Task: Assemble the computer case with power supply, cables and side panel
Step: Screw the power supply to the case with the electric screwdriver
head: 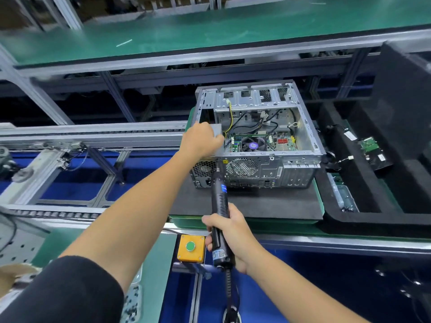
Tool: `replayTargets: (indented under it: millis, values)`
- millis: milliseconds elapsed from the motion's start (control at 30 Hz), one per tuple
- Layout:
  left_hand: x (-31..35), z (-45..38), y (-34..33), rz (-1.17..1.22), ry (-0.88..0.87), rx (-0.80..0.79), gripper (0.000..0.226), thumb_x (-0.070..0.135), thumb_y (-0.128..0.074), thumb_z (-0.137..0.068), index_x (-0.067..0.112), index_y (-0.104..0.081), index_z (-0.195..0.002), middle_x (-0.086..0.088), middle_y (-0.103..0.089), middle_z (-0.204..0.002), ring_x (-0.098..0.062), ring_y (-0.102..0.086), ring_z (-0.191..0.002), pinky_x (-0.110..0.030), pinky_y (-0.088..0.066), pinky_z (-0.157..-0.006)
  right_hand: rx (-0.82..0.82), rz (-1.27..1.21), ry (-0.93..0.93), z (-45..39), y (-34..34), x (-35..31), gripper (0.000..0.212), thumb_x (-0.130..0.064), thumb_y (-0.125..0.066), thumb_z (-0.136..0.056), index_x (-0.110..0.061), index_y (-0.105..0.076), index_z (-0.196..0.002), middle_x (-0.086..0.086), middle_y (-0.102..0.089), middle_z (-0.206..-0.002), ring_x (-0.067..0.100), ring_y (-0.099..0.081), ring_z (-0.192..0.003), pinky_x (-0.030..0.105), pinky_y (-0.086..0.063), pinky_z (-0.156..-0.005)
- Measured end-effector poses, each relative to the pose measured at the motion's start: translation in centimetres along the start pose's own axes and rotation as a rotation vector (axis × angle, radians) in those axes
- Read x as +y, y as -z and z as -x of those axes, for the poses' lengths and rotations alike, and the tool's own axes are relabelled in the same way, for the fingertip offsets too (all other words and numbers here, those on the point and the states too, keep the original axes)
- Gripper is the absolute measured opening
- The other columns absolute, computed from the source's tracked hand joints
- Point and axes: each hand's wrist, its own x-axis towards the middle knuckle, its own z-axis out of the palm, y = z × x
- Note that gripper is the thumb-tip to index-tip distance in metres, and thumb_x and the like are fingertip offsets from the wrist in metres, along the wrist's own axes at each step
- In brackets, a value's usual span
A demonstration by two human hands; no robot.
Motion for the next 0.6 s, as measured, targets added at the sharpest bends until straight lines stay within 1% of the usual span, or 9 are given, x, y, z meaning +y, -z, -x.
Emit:
replayTargets:
  millis: [67,100,167,233,267,333,400,500,600]
  values:
    - [0.4,0.9,0.6,0.014,0.062,-0.105,0.036,0.019,-0.053,-0.076,0.011,-0.031,-0.048,0.000,-0.029,-0.044,-0.020,-0.024,-0.042,-0.023,-0.022,-0.044,0.005,-0.017,-0.006,0.0,-0.1,0.1,0.030,-0.005,-0.070,-0.084,-0.011,-0.046,-0.101,0.003,-0.056,-0.063,0.022,-0.053,-0.049,0.029,-0.047,-0.045]
    - [0.5,1.4,0.8,0.048,0.101,-0.134,0.033,0.017,-0.053,-0.075,0.009,-0.035,-0.048,-0.001,-0.034,-0.043,-0.023,-0.030,-0.040,-0.022,-0.027,-0.044,0.009,-0.019,-0.008,0.0,-0.2,0.0,0.030,-0.005,-0.070,-0.084,-0.011,-0.045,-0.100,0.004,-0.055,-0.064,0.021,-0.052,-0.048,0.028,-0.046,-0.044]
    - [1.1,2.3,1.2,0.126,0.168,-0.204,0.024,0.015,-0.052,-0.074,0.002,-0.051,-0.054,-0.005,-0.055,-0.044,-0.028,-0.053,-0.040,-0.025,-0.047,-0.046,0.016,-0.006,-0.006,0.1,0.0,-0.1,0.030,-0.006,-0.070,-0.085,-0.011,-0.044,-0.100,0.008,-0.052,-0.068,0.021,-0.053,-0.048,0.028,-0.046,-0.044]
    - [1.8,3.2,1.1,0.105,0.185,-0.246,0.021,0.015,-0.054,-0.074,0.001,-0.056,-0.059,-0.009,-0.062,-0.049,-0.025,-0.064,-0.045,-0.030,-0.055,-0.052,0.022,0.018,0.000,0.1,0.2,-0.2,0.031,-0.007,-0.071,-0.084,-0.010,-0.045,-0.100,0.010,-0.051,-0.073,0.021,-0.053,-0.048,0.029,-0.046,-0.045]
    - [2.0,3.6,0.9,0.062,0.183,-0.227,0.023,0.017,-0.056,-0.075,0.004,-0.052,-0.057,-0.008,-0.060,-0.049,-0.025,-0.061,-0.045,-0.030,-0.053,-0.051,0.024,0.026,0.002,0.1,0.2,-0.3,0.031,-0.007,-0.071,-0.084,-0.010,-0.045,-0.101,0.011,-0.051,-0.074,0.021,-0.054,-0.048,0.030,-0.046,-0.046]
    - [2.2,4.2,0.3,-0.001,0.201,-0.141,0.031,0.021,-0.062,-0.076,0.009,-0.042,-0.056,-0.004,-0.049,-0.051,-0.021,-0.049,-0.046,-0.026,-0.041,-0.044,0.023,0.033,0.003,0.1,0.3,-0.3,0.029,-0.005,-0.070,-0.084,-0.010,-0.046,-0.100,0.011,-0.051,-0.074,0.021,-0.053,-0.047,0.030,-0.046,-0.046]
    - [2.2,4.6,-0.6,0.019,0.253,-0.059,0.036,0.022,-0.064,-0.080,0.010,-0.037,-0.060,-0.003,-0.043,-0.057,-0.022,-0.042,-0.052,-0.026,-0.031,-0.043,0.023,0.039,-0.003,0.0,0.4,-0.3,0.027,-0.004,-0.067,-0.086,-0.010,-0.046,-0.101,0.008,-0.055,-0.069,0.021,-0.053,-0.047,0.030,-0.046,-0.046]
    - [2.3,5.1,-1.7,0.082,0.343,0.019,0.037,0.021,-0.066,-0.083,0.009,-0.038,-0.063,-0.002,-0.042,-0.063,-0.024,-0.043,-0.060,-0.027,-0.030,-0.045,0.024,0.069,-0.006,0.0,0.5,-0.3,0.027,-0.003,-0.064,-0.087,-0.009,-0.045,-0.105,0.000,-0.061,-0.061,0.020,-0.053,-0.046,0.030,-0.047,-0.047]
    - [2.3,5.4,-2.4,0.142,0.408,0.065,0.041,0.020,-0.067,-0.083,0.011,-0.036,-0.057,-0.001,-0.041,-0.057,-0.020,-0.040,-0.053,-0.027,-0.027,-0.043,0.025,0.094,-0.011,0.1,0.7,-0.5,0.029,-0.003,-0.066,-0.086,-0.011,-0.045,-0.105,0.009,-0.054,-0.072,0.021,-0.053,-0.047,0.031,-0.047,-0.048]
